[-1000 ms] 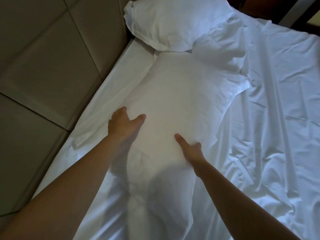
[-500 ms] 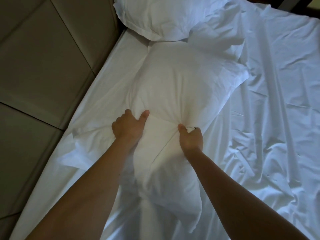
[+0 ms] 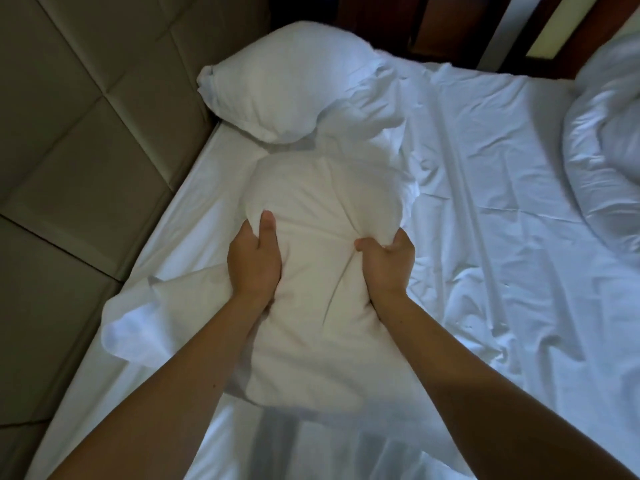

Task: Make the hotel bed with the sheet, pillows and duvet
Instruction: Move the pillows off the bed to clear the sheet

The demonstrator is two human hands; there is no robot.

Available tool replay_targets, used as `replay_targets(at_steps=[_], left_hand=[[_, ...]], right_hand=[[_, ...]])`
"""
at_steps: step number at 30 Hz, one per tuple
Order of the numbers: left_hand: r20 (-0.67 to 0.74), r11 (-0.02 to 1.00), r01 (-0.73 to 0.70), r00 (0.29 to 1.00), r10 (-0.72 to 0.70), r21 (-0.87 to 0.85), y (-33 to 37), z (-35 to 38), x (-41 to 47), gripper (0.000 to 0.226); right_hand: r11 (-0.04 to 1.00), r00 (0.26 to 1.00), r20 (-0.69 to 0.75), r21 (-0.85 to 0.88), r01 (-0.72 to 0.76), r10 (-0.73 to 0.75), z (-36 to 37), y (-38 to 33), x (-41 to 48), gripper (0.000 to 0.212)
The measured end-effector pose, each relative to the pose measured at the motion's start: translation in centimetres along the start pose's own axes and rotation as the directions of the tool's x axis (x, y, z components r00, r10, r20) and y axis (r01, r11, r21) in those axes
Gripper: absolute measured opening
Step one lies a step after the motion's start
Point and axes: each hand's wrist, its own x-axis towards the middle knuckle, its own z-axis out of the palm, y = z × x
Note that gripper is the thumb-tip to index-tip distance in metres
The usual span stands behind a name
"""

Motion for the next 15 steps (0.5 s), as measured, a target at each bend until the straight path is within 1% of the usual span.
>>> replay_targets(at_steps=[5,8,12,15], left_hand=[[0.021,0.996,-0.085,0.996,0.085,-0.006,6.2,1.6,-8.2,0.049],[0.026,0.991,-0.134,0.991,0.135,-0.018,10.1,3.6,-14.3,0.046],[0.004,0.979,-0.200,0.980,0.200,-0.051,14.7,7.6,-23.3,0.041],[-0.011,0.977,-0.210,0.978,0.209,-0.047,17.1,11.7,-29.7,0.037]], right_hand=[[0.994,0.997,-0.027,0.078,0.072,-0.070,-10.5,-2.6,-2.7,0.018],[0.988,0.994,-0.036,0.112,0.104,-0.101,-17.8,-3.3,-3.5,0.020],[0.981,0.988,-0.049,0.117,0.152,-0.147,-28.6,-3.7,-3.6,0.022],[0.975,0.979,-0.062,0.104,0.198,-0.192,-36.9,-3.2,-3.2,0.021]])
